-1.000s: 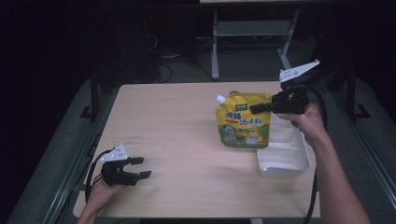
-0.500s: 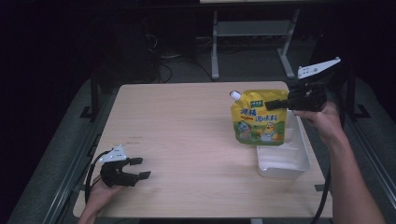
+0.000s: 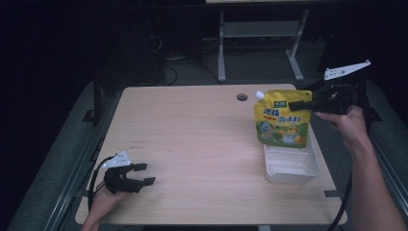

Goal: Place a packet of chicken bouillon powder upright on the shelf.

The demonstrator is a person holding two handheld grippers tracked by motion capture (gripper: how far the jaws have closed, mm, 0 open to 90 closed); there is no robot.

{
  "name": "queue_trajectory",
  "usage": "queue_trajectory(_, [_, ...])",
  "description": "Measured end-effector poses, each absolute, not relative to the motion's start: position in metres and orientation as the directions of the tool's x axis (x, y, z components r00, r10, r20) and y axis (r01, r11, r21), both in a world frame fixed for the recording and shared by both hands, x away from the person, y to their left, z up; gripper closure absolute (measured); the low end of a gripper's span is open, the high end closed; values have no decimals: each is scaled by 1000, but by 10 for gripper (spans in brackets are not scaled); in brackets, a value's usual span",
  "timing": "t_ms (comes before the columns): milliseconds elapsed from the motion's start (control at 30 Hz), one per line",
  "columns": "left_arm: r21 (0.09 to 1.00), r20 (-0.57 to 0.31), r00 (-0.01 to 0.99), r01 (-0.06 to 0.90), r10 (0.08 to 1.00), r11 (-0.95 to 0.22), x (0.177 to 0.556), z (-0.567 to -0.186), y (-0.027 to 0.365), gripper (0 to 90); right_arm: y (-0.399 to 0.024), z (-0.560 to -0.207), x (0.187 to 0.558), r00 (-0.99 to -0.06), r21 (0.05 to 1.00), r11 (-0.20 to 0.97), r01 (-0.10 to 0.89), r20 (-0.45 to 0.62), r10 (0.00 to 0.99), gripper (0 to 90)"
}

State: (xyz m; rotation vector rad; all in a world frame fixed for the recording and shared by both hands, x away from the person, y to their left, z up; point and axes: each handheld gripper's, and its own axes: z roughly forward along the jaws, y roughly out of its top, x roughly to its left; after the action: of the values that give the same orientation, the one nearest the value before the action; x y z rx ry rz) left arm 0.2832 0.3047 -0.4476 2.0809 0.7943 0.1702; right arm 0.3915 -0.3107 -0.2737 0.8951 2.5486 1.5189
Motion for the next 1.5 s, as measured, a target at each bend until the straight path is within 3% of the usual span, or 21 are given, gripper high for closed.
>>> queue_trajectory(333, [775,-180,779,488,600,-402,285,-451,307,288,-330,-286,400,-796,813,325,484,254,549,890])
queue_trajectory(867, [772,-191,778,496,599,-398,287,-452,307,289,-328,-305,411,-790,808,333,487,244,562,888])
queue_trajectory(1500, [758,-203,784,505,587,-412,290,-456,303,289,-344,-346,405,-740,811,218,543,340,581,840])
